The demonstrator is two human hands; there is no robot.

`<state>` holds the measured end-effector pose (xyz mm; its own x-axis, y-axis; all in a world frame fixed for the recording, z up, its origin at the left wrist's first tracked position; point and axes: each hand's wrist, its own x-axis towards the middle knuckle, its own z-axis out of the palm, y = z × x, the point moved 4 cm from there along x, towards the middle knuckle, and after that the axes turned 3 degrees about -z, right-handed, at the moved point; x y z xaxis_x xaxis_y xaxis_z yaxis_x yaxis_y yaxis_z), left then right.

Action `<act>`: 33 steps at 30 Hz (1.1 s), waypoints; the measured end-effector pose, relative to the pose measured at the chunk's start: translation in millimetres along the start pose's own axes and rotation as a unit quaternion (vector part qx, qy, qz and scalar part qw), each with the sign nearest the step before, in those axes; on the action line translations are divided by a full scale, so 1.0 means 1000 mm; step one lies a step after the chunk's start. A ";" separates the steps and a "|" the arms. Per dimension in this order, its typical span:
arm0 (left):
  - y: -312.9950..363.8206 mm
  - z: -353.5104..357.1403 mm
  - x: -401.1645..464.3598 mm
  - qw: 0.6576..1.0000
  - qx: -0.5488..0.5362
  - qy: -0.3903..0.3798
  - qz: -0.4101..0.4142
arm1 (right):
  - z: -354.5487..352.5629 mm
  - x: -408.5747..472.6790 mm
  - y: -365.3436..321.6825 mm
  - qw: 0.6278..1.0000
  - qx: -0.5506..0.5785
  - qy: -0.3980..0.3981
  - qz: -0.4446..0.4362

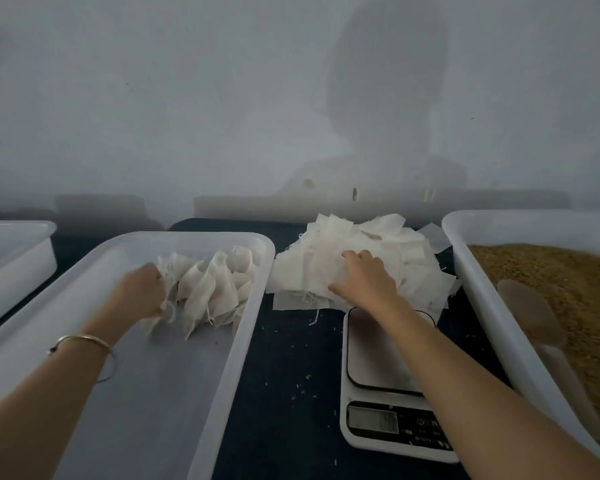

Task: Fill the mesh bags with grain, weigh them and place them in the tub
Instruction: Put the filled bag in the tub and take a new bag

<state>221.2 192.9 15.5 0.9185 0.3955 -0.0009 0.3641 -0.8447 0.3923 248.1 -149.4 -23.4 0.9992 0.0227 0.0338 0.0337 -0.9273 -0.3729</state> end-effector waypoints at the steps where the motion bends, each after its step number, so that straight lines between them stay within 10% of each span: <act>1: 0.002 0.007 0.002 1.000 -0.004 -0.009 0.011 | 0.001 0.001 -0.001 1.000 -0.027 0.002 -0.004; 11: 0.027 0.027 -0.002 0.999 -0.033 -0.017 0.032 | -0.005 0.007 0.014 0.990 0.038 0.133 -0.022; 16: 0.096 -0.011 -0.039 0.954 -0.244 0.071 0.159 | -0.042 -0.010 0.018 0.938 0.233 0.256 -0.001; 23: 0.205 0.010 -0.130 0.827 -0.470 -0.284 0.120 | -0.100 -0.081 0.026 0.716 0.668 0.201 0.031; 29: 0.239 0.054 -0.187 0.793 -0.458 -0.392 0.092 | -0.127 -0.149 0.056 0.715 0.644 0.270 0.029; 33: 0.227 0.081 -0.224 0.710 -0.529 -0.464 0.033 | -0.128 -0.176 0.074 0.691 0.667 0.277 0.036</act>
<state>110.9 -116.4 30.0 0.8133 -0.4552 -0.3623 0.4460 0.0881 0.8907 71.8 -269.8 61.8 0.8496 -0.4946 0.1835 0.3453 0.2585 -0.9022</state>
